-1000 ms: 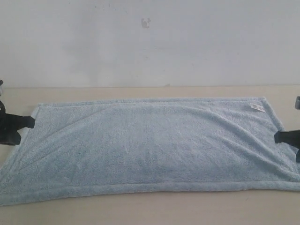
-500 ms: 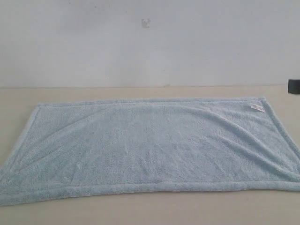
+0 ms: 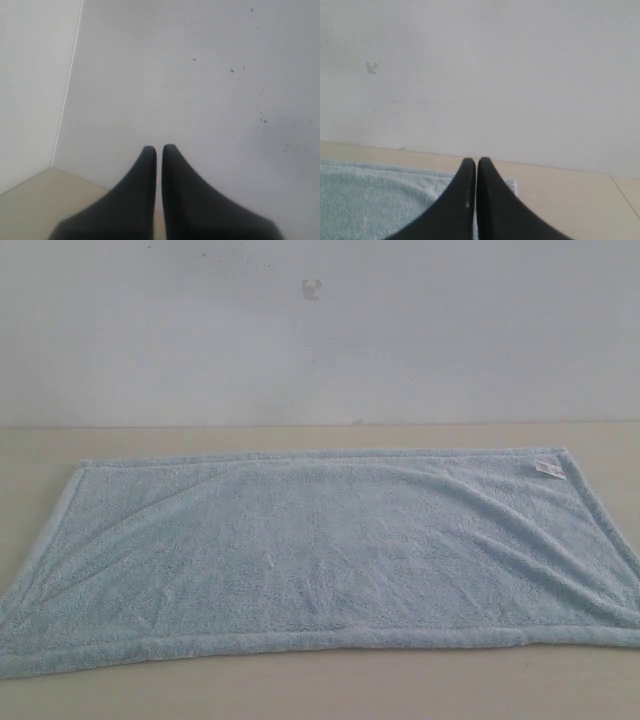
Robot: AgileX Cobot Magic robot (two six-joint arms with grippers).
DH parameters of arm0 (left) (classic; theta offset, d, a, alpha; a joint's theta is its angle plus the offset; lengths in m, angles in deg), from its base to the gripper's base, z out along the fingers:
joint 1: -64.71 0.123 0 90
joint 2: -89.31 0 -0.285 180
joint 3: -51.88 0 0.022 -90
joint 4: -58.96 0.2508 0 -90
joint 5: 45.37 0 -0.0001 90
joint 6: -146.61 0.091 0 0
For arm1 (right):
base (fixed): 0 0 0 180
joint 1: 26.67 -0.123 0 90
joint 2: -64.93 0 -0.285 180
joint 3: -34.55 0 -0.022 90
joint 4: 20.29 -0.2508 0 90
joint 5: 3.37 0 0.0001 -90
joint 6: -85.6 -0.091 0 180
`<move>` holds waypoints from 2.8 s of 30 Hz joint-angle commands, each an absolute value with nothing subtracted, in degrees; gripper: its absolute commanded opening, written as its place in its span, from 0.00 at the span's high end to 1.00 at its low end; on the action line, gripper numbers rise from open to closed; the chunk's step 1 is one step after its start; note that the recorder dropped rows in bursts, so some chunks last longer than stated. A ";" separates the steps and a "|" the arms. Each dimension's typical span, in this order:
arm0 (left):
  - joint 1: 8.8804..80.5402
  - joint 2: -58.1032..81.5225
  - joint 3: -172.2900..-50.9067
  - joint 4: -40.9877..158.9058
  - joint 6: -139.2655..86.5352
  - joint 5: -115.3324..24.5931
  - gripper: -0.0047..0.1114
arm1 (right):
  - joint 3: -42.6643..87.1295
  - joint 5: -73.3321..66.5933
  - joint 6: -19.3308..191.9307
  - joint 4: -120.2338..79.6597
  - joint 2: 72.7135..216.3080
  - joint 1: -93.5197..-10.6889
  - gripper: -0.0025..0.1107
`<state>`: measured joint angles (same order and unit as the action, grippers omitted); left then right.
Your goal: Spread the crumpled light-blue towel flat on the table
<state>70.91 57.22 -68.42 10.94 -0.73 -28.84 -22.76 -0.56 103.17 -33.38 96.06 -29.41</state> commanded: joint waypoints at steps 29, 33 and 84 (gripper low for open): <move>70.72 65.40 -65.45 10.47 -0.30 -36.08 0.93 | -33.69 -3.37 103.05 -33.14 72.71 -28.41 0.97; 70.72 65.67 -65.45 10.47 -0.30 -36.08 0.93 | -42.09 -17.70 99.74 -33.23 72.71 -28.53 0.97; 72.14 81.52 -50.91 51.45 -32.37 -66.06 0.93 | -42.66 15.29 82.10 -11.35 72.71 -28.53 0.97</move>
<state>71.95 81.17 -51.16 49.20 -30.36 -64.88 -42.67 15.67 82.15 -11.76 72.97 -28.50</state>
